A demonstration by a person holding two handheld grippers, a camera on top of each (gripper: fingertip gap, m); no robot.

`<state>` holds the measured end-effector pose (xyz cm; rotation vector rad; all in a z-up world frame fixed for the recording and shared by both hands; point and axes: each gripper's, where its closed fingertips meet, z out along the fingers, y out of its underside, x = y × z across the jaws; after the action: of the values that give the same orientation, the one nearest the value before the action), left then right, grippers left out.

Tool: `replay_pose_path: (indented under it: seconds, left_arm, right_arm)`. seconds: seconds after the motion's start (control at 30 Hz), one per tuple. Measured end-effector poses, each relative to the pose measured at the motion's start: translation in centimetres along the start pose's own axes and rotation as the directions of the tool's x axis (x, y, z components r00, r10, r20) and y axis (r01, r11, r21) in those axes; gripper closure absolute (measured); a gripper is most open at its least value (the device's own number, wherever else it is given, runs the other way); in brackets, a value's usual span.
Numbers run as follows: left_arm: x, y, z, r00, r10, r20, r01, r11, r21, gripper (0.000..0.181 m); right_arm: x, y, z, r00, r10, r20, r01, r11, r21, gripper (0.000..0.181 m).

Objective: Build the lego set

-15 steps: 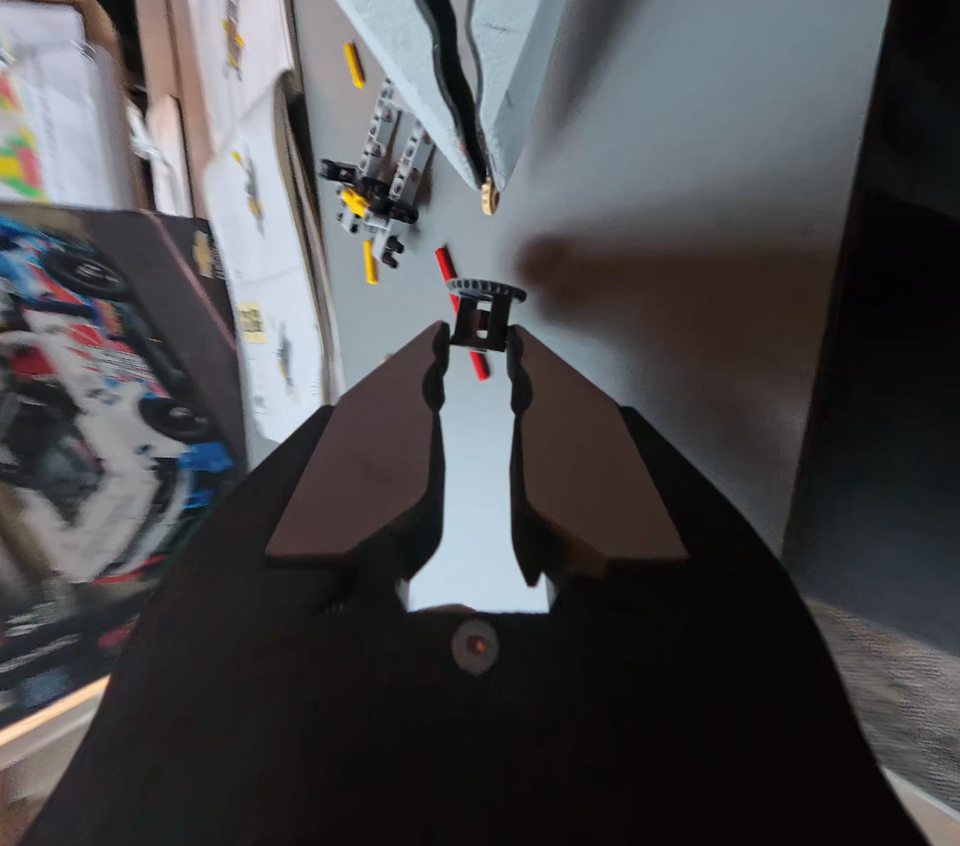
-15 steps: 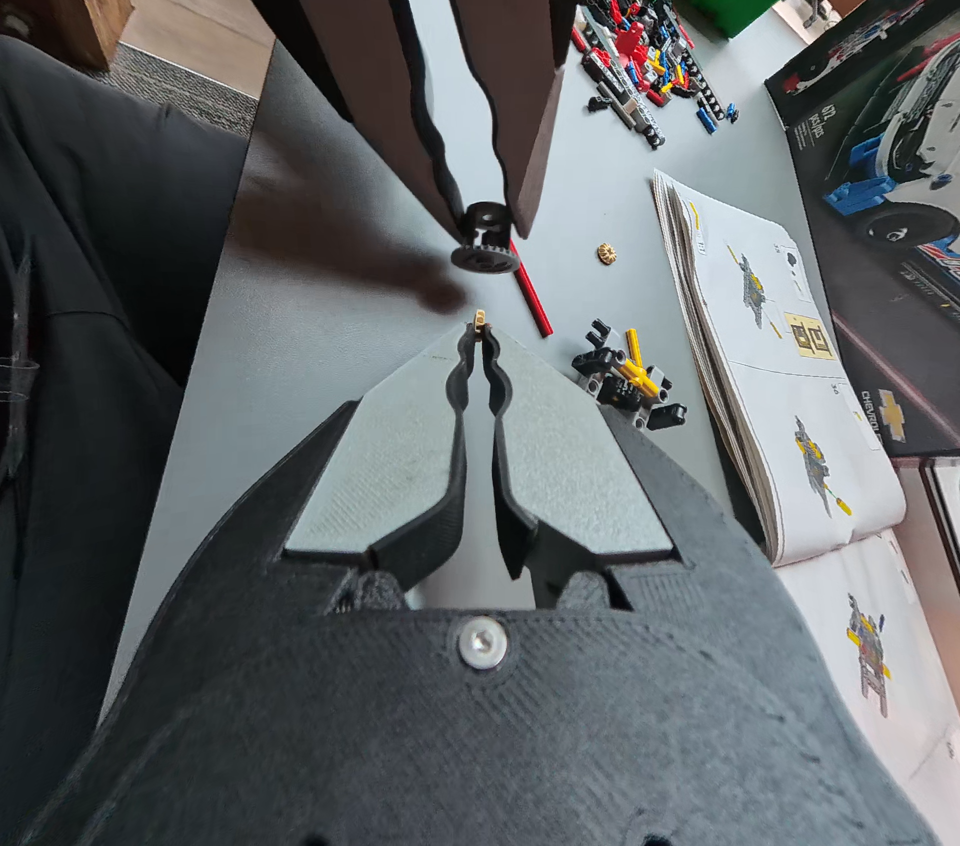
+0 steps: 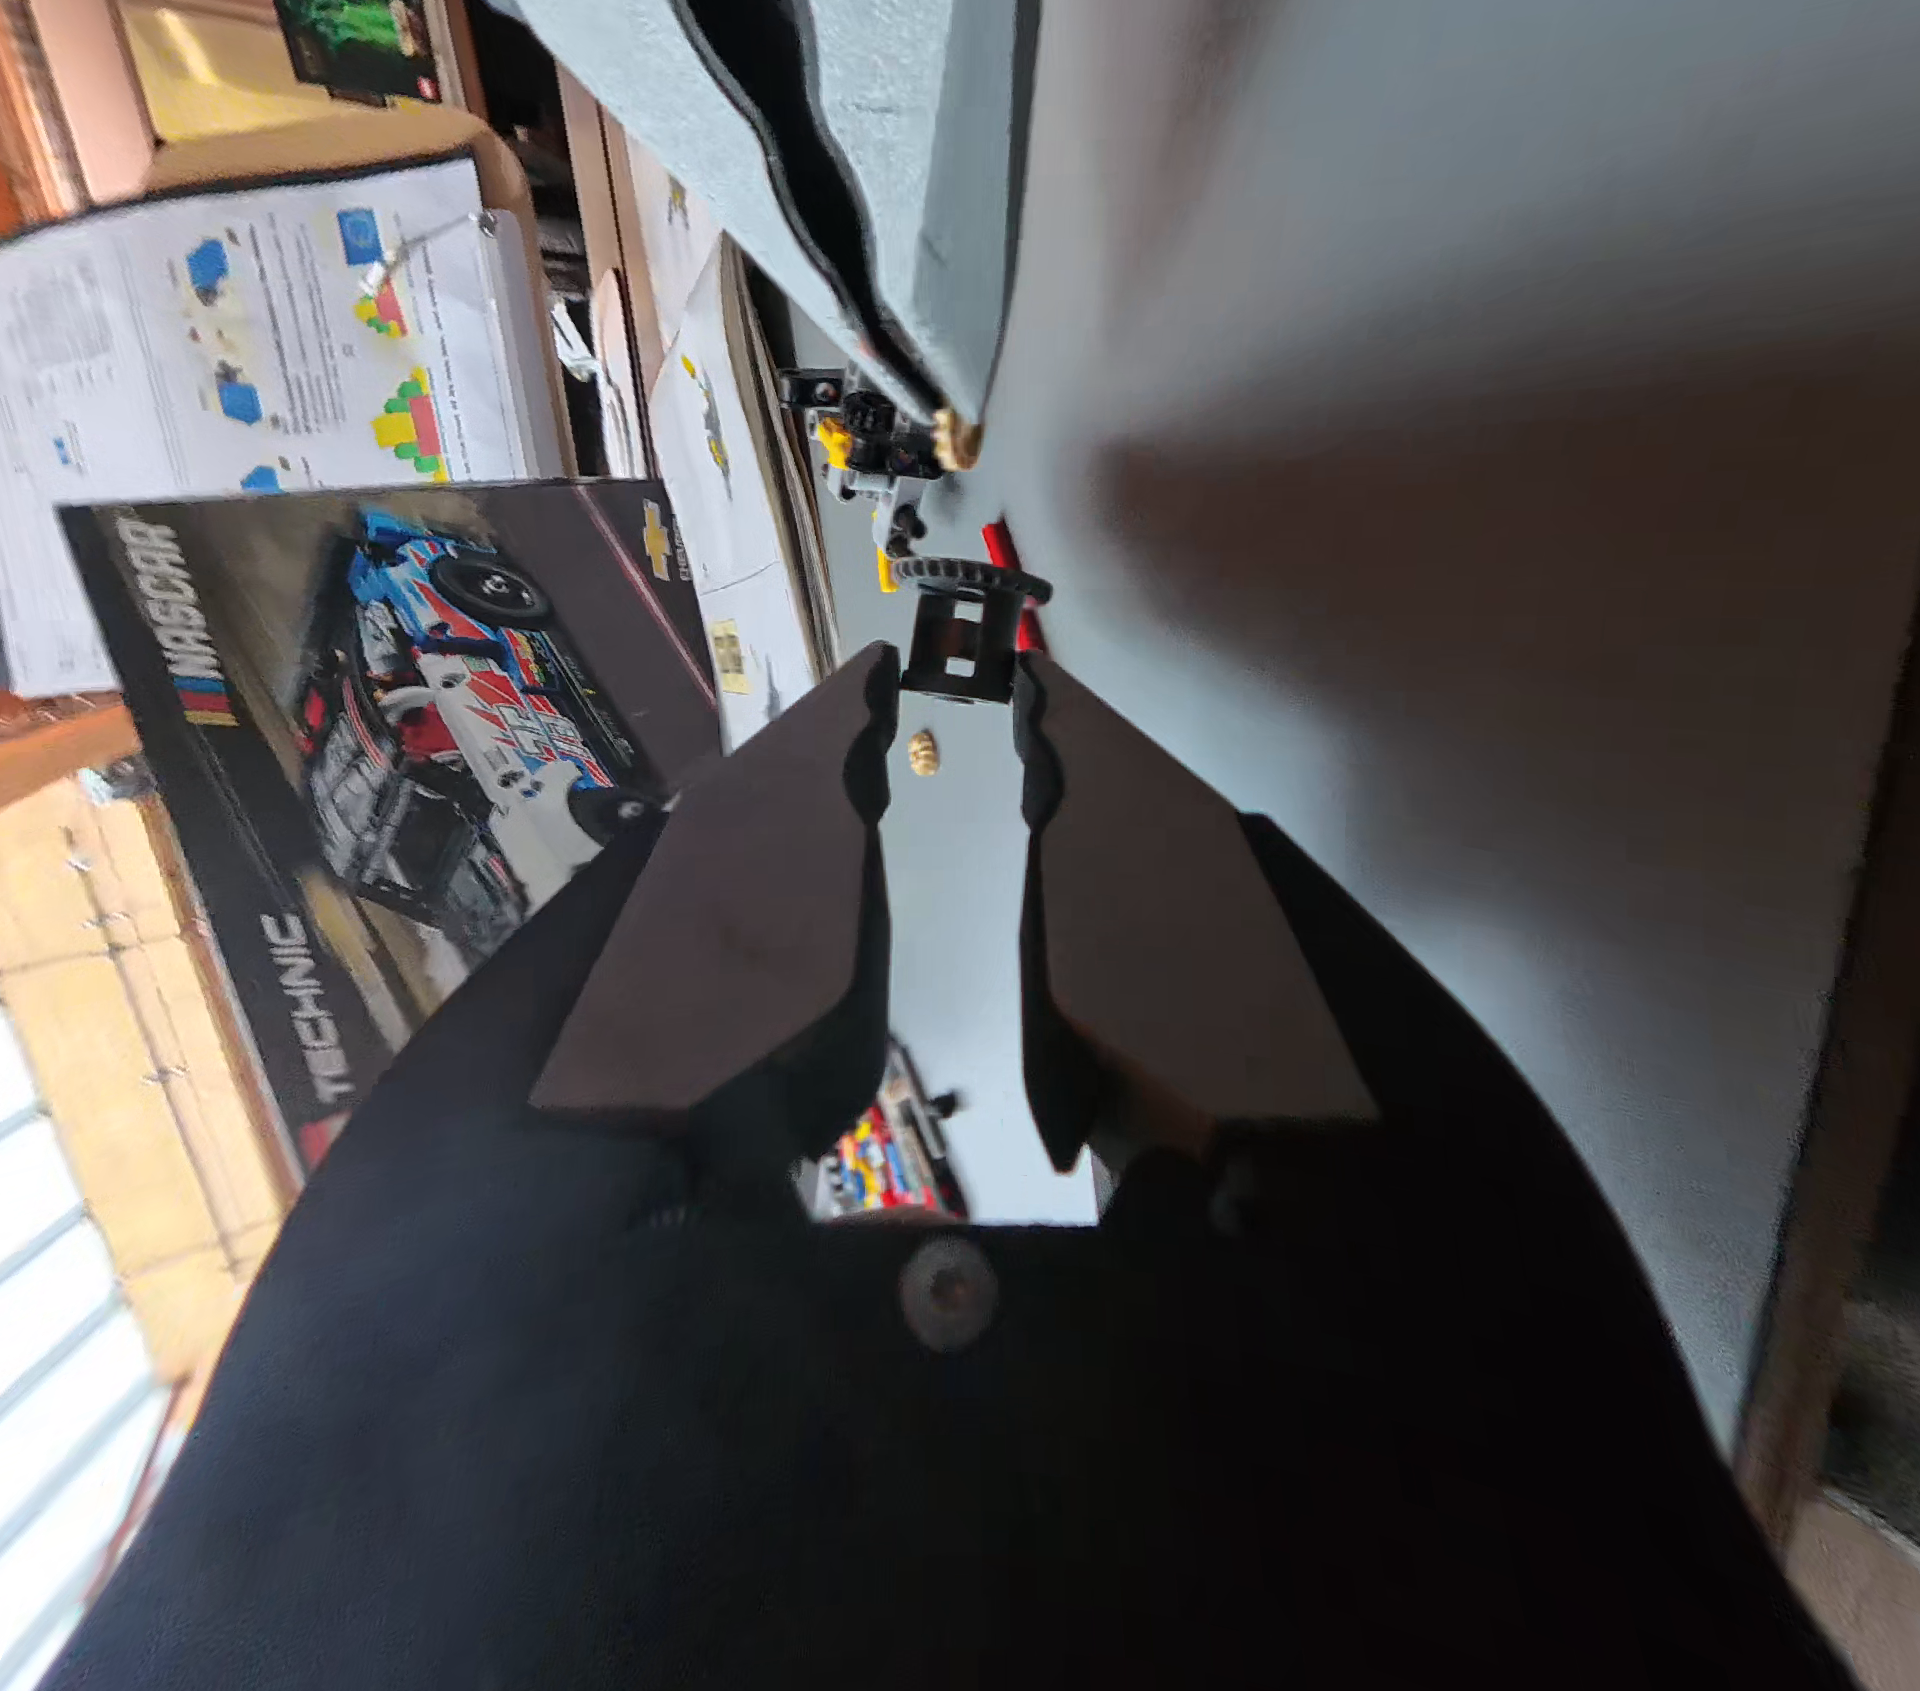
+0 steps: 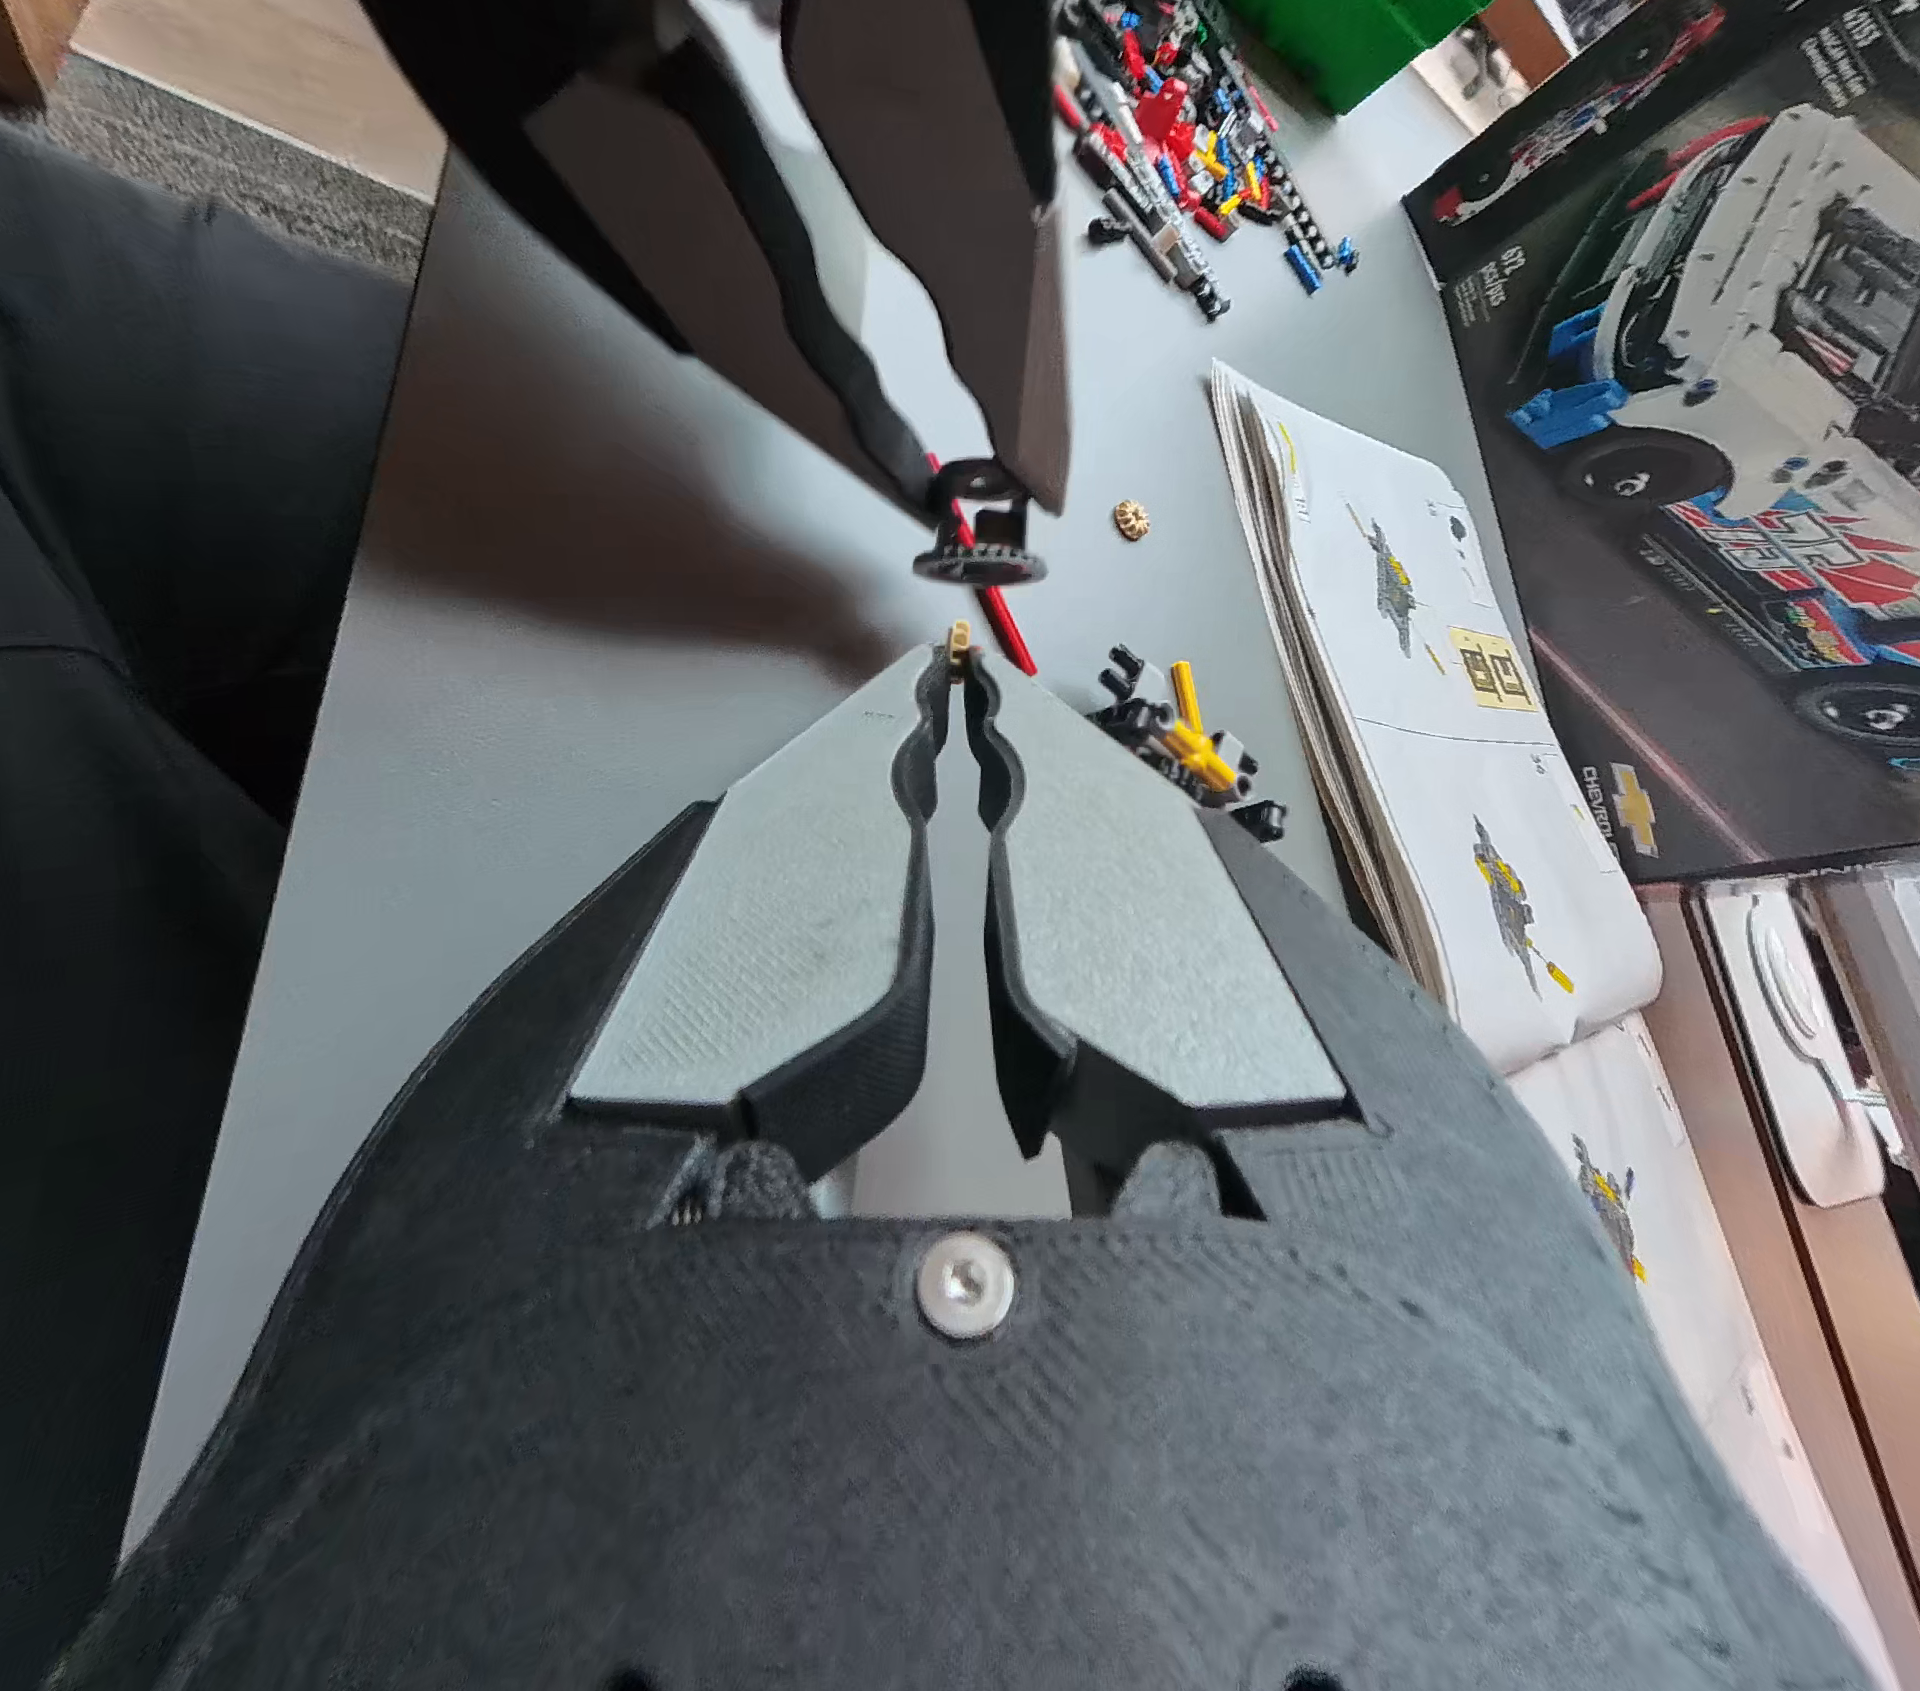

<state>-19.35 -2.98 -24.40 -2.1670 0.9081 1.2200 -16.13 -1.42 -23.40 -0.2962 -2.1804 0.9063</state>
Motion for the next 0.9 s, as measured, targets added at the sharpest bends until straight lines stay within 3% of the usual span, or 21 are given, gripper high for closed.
replay_pose_path:
  seconds: [0.13, 0.5, 0.63, 0.77, 0.9]
  left_arm:
    - [1.2, -0.4, 0.6, 1.0, -0.029, -0.005, 0.029, 0.999, -0.023, 0.162]
    - [1.4, -1.0, 0.3, 0.997, -0.078, -0.026, 0.079, 0.997, 0.016, 0.162]
    - [1.5, -1.0, -0.5, 0.986, -0.151, -0.071, 0.155, 0.987, 0.046, 0.152]
    - [1.4, -0.5, -2.0, 0.906, -0.375, -0.194, 0.394, 0.916, 0.071, 0.131]
    - [1.9, 1.1, -1.6, 0.742, -0.566, -0.358, 0.611, 0.792, 0.014, 0.127]
  right_arm:
    - [0.2, -0.4, -0.3, 0.999, 0.032, 0.007, -0.033, 0.999, 0.037, 0.181]
    - [-0.8, 0.2, 0.6, 0.999, -0.011, 0.031, 0.011, 1.0, -0.02, 0.181]
    - [-0.9, 0.4, 0.7, 0.999, -0.017, 0.034, 0.018, 1.0, -0.026, 0.181]
    - [-1.2, 0.7, 0.9, 0.999, -0.013, 0.052, 0.015, 0.999, -0.041, 0.181]
    - [-1.2, 0.7, 1.0, 0.998, -0.003, 0.062, 0.005, 0.999, -0.039, 0.181]
